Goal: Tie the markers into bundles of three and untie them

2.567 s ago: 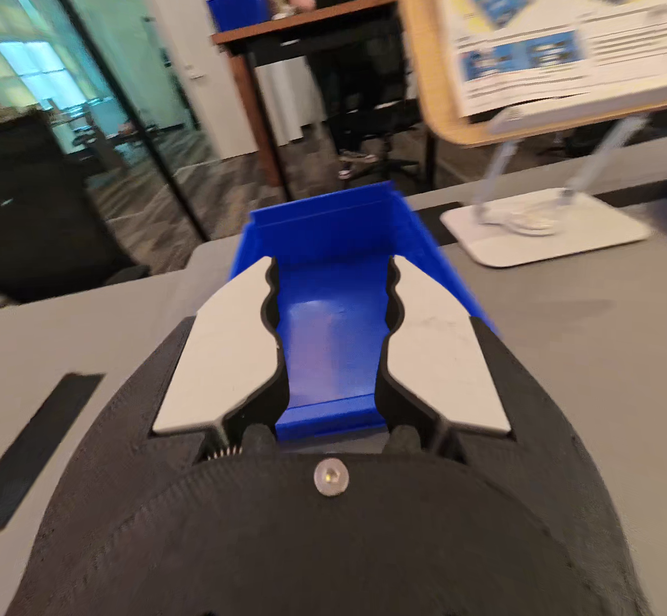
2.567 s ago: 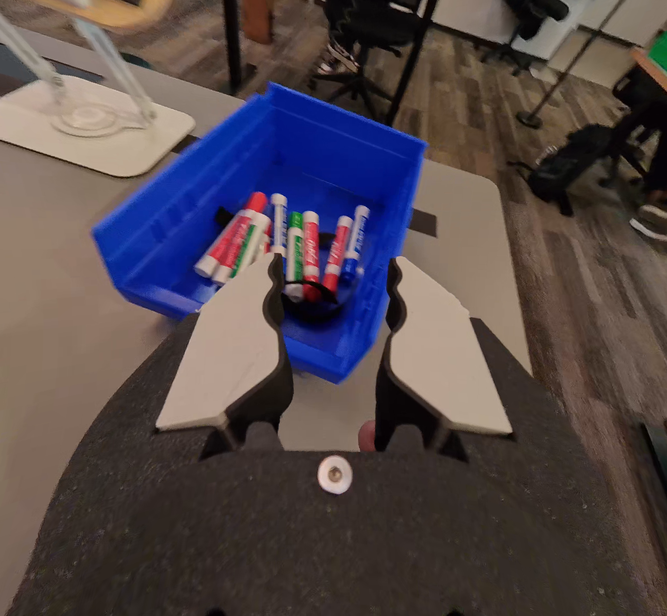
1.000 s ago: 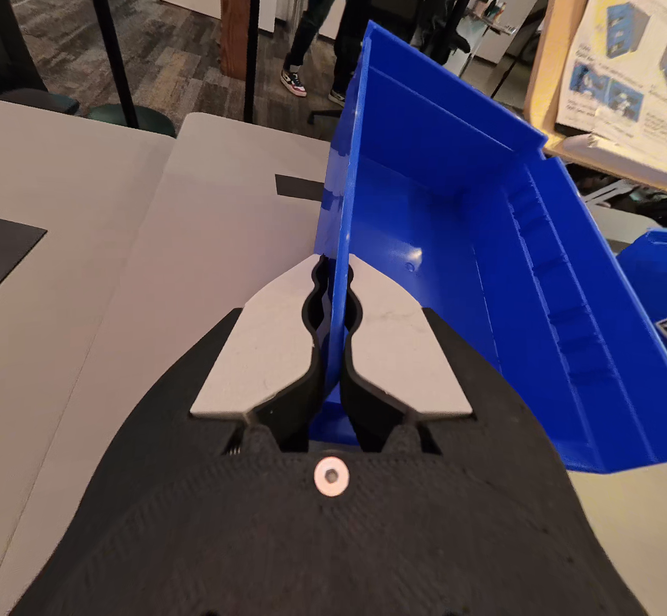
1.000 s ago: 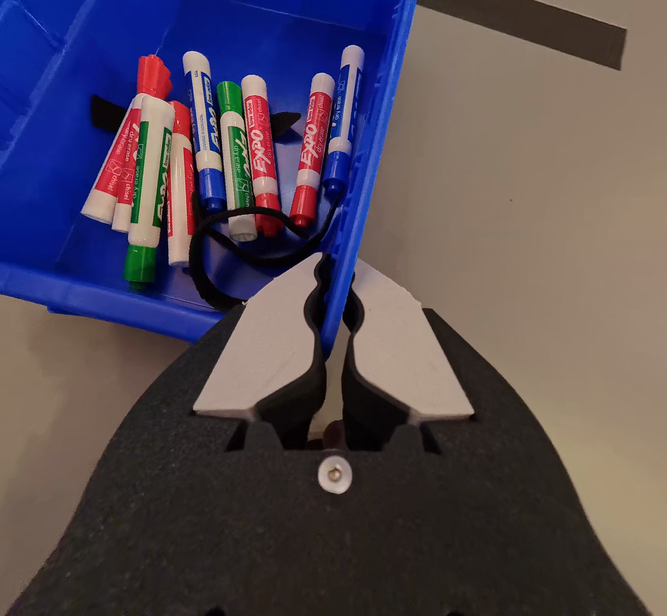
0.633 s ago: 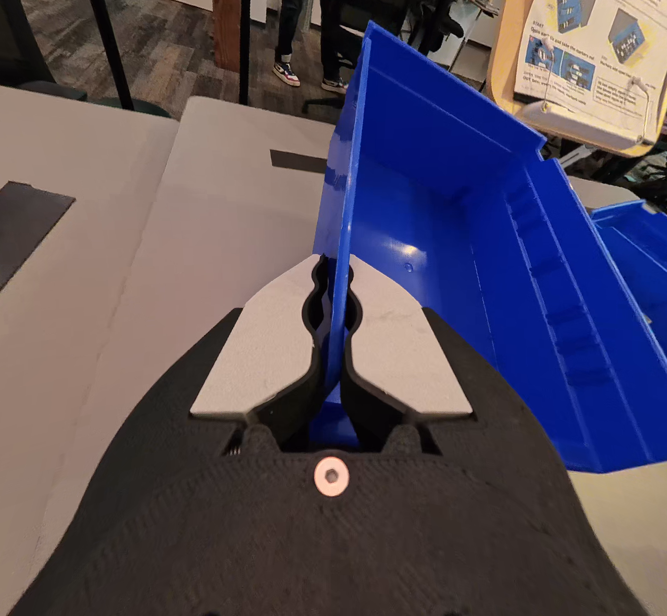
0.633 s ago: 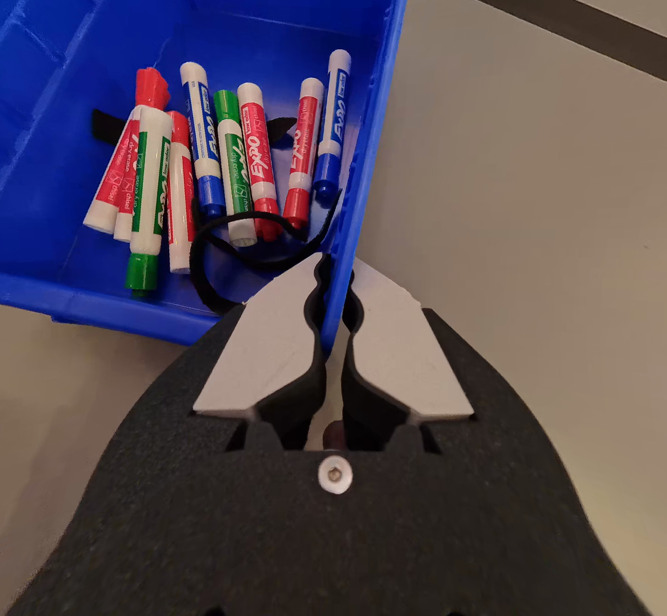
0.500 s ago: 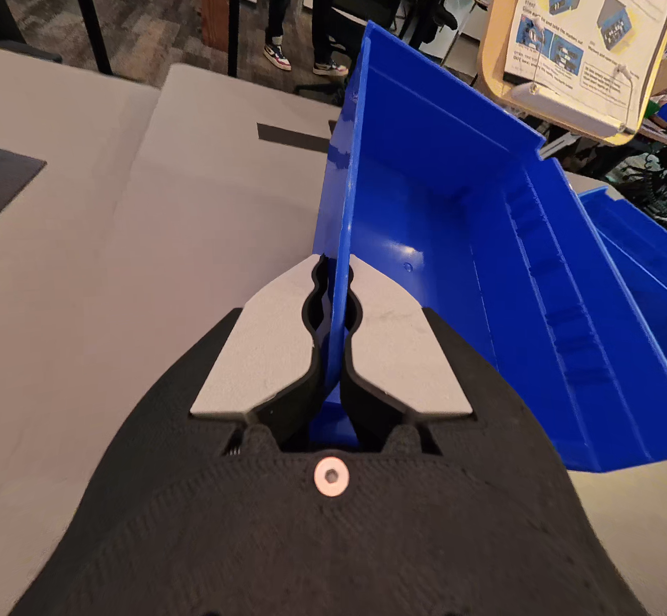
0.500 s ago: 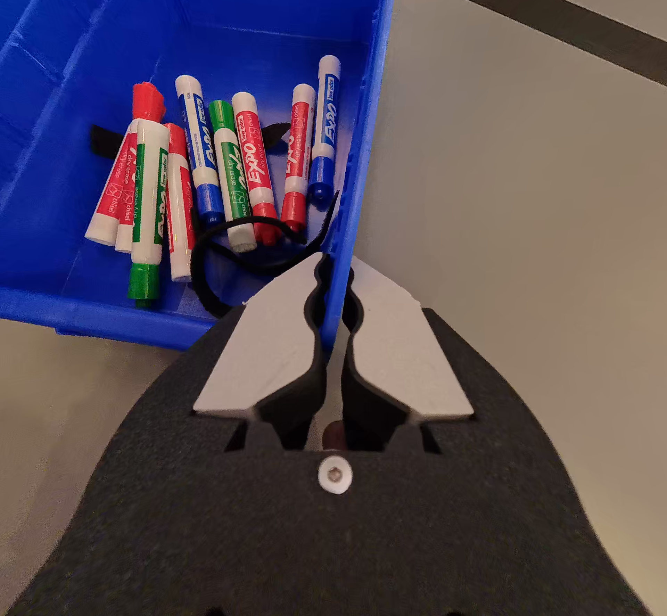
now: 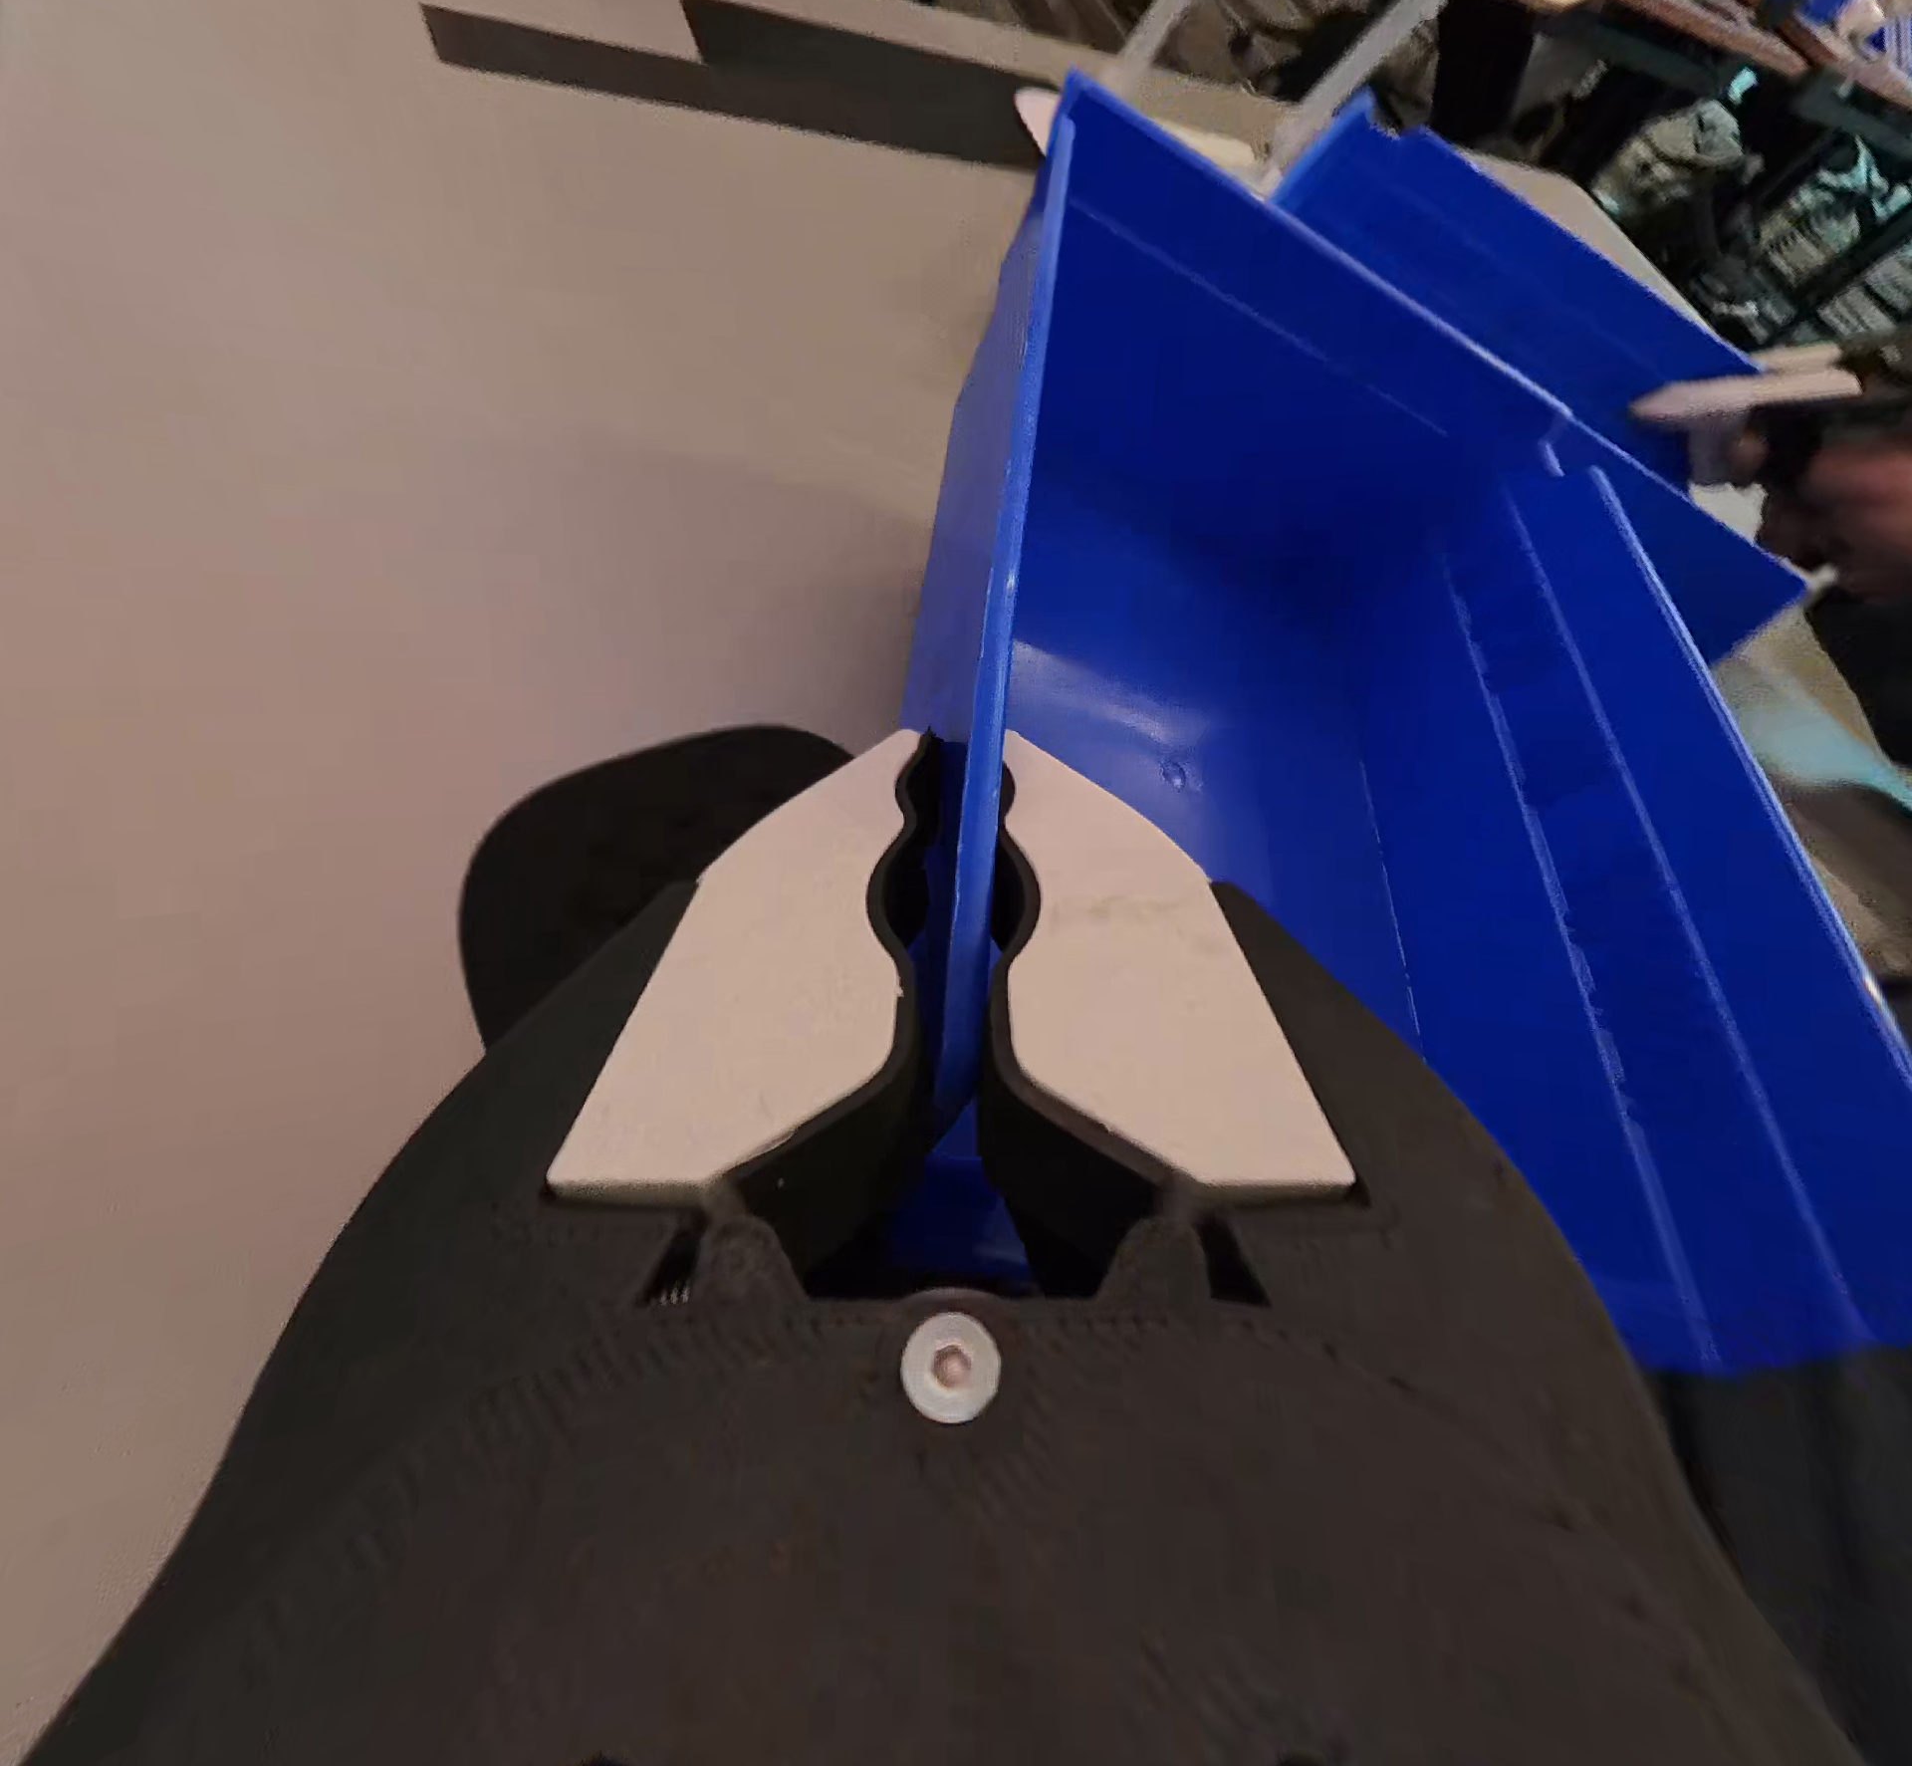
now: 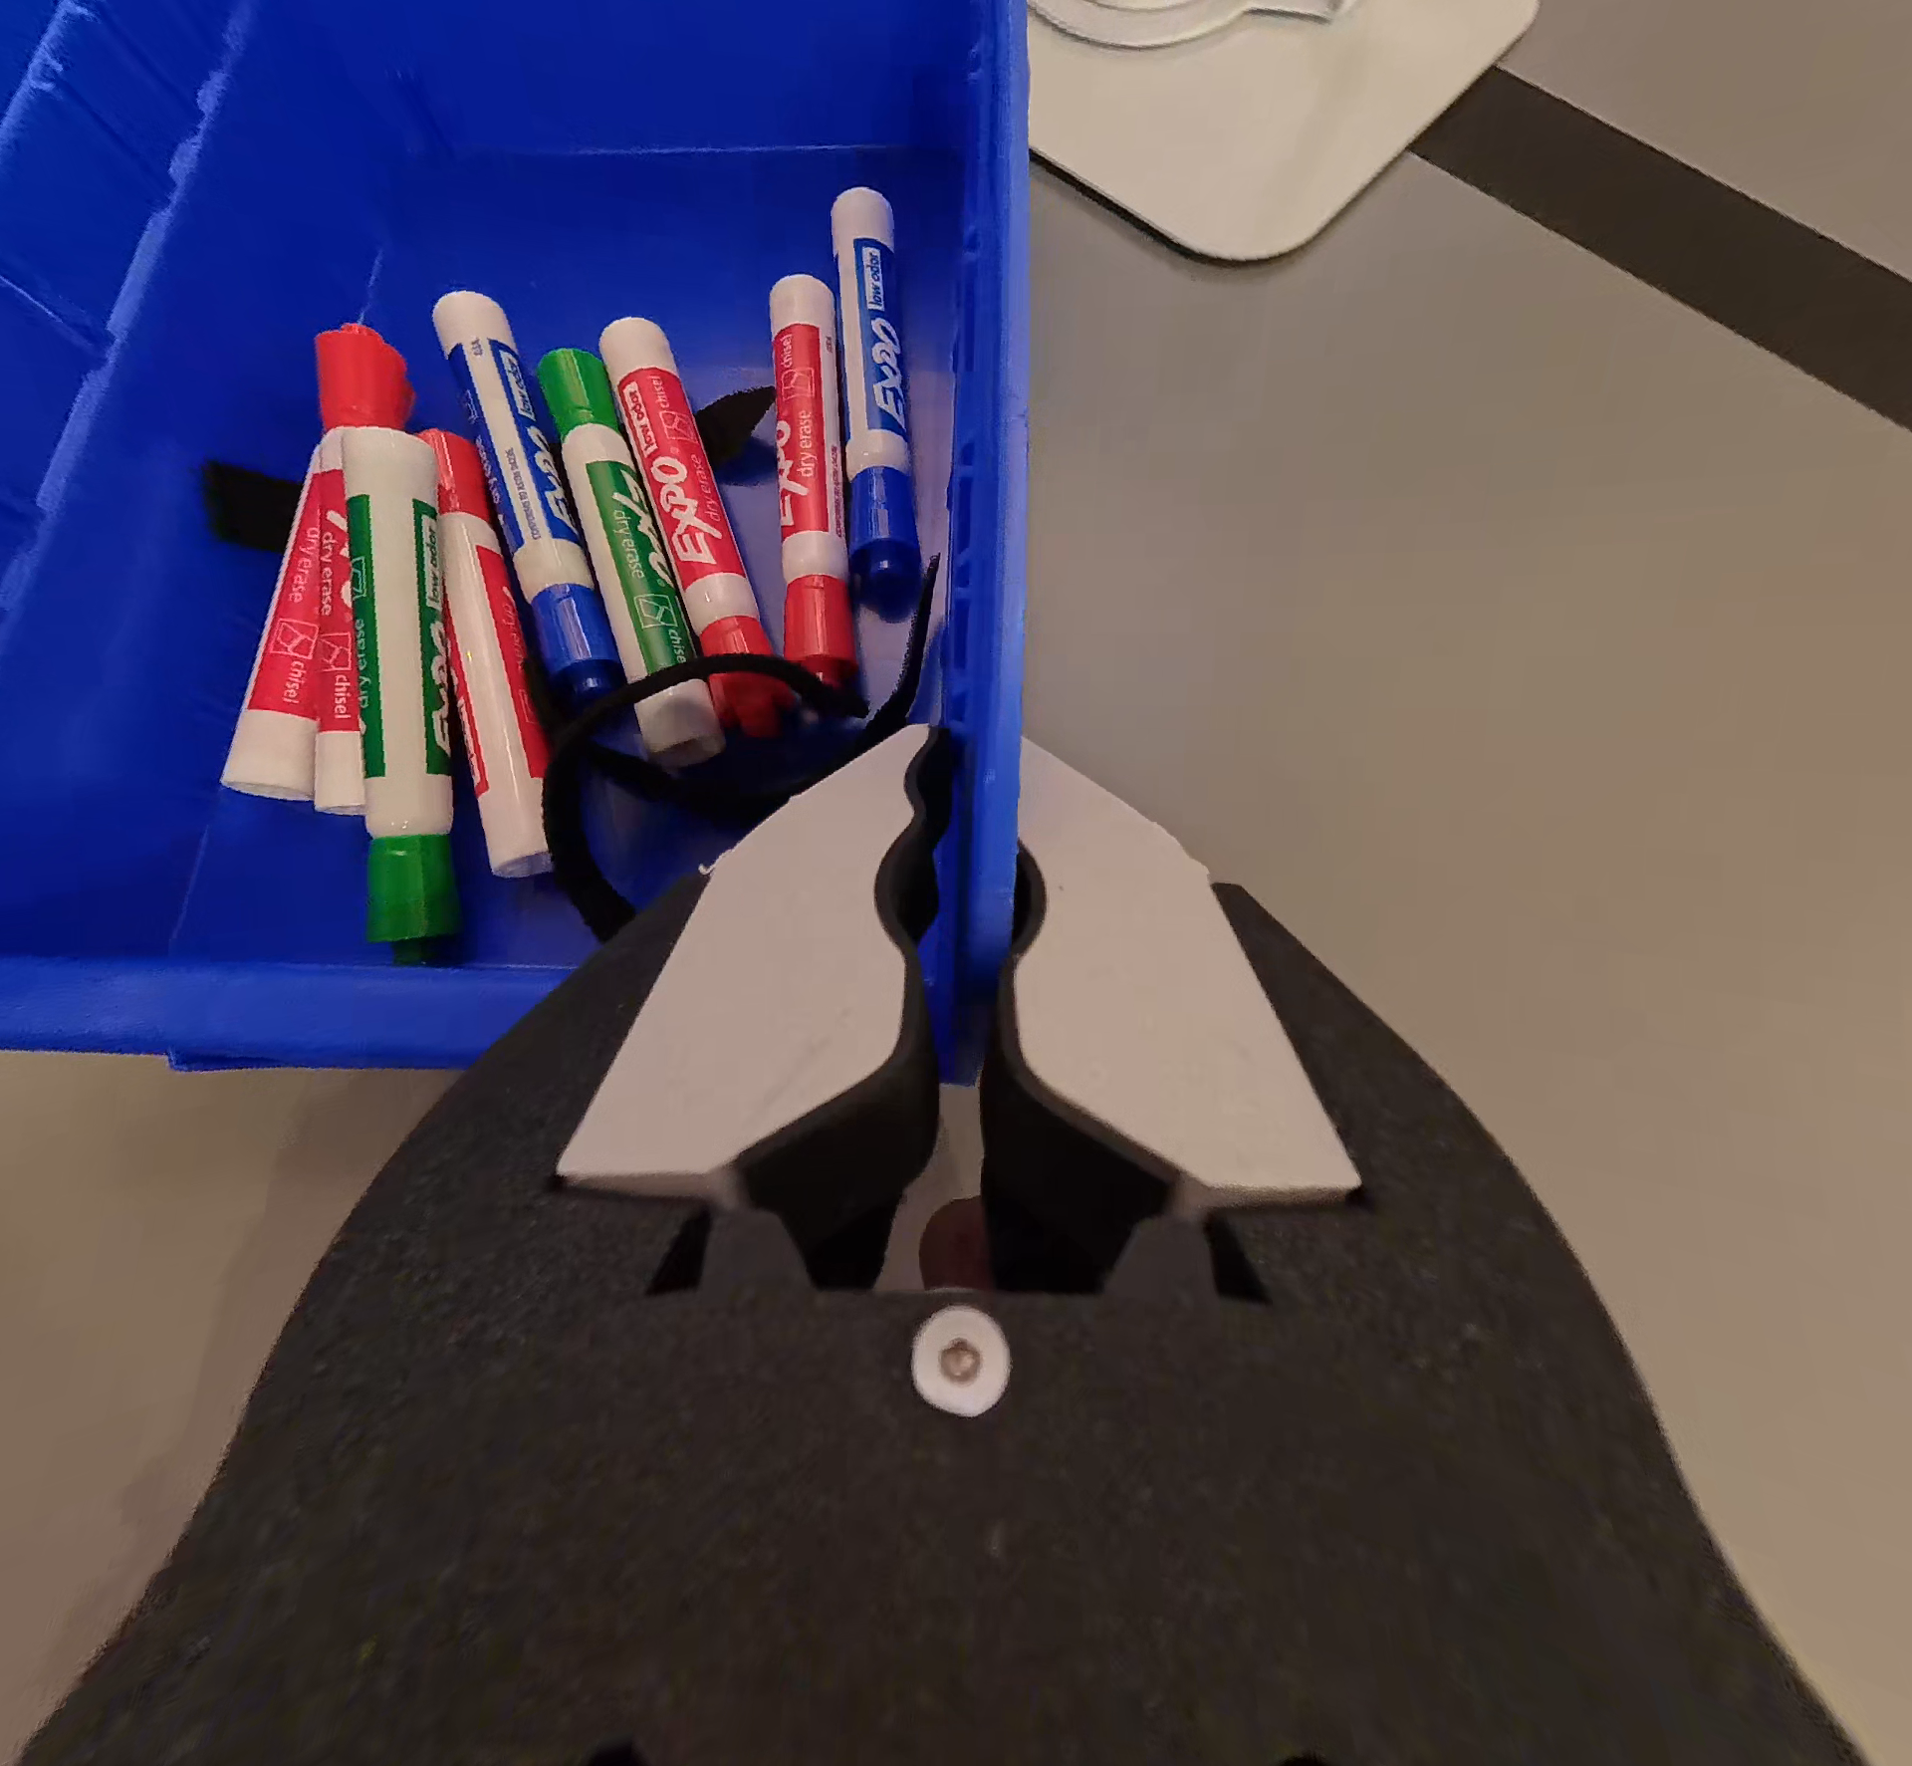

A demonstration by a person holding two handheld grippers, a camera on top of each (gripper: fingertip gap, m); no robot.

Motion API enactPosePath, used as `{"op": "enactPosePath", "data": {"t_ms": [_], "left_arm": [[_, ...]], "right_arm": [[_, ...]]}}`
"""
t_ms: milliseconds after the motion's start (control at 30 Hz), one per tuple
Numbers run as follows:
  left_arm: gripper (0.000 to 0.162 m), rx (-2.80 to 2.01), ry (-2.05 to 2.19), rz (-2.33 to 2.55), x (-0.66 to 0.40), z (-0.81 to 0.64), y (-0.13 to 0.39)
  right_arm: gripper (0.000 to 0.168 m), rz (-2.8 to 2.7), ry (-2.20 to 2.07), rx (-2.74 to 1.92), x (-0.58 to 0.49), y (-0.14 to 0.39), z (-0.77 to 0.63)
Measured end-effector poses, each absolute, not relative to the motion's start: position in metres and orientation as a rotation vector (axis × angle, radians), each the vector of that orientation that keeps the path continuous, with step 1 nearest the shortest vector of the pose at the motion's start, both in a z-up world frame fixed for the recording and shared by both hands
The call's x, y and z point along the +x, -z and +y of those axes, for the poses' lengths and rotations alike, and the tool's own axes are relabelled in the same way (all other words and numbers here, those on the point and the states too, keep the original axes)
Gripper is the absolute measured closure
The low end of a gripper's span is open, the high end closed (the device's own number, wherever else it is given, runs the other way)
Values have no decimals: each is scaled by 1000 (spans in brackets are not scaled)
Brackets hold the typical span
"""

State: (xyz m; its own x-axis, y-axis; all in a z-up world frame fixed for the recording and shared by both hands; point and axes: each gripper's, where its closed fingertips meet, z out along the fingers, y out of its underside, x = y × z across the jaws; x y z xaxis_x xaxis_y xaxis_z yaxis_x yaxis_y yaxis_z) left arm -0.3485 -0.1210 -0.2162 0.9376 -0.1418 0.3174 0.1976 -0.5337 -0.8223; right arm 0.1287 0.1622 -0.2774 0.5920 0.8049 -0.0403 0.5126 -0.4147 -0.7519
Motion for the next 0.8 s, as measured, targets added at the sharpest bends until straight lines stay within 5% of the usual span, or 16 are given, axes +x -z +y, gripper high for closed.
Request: {"op": "enactPosePath", "data": {"t_ms": [800], "left_arm": [[156, -2160, 974, 705, -177, -92, 250]], "right_arm": [[162, -1341, -737, -1995, -9, 278, 229]]}}
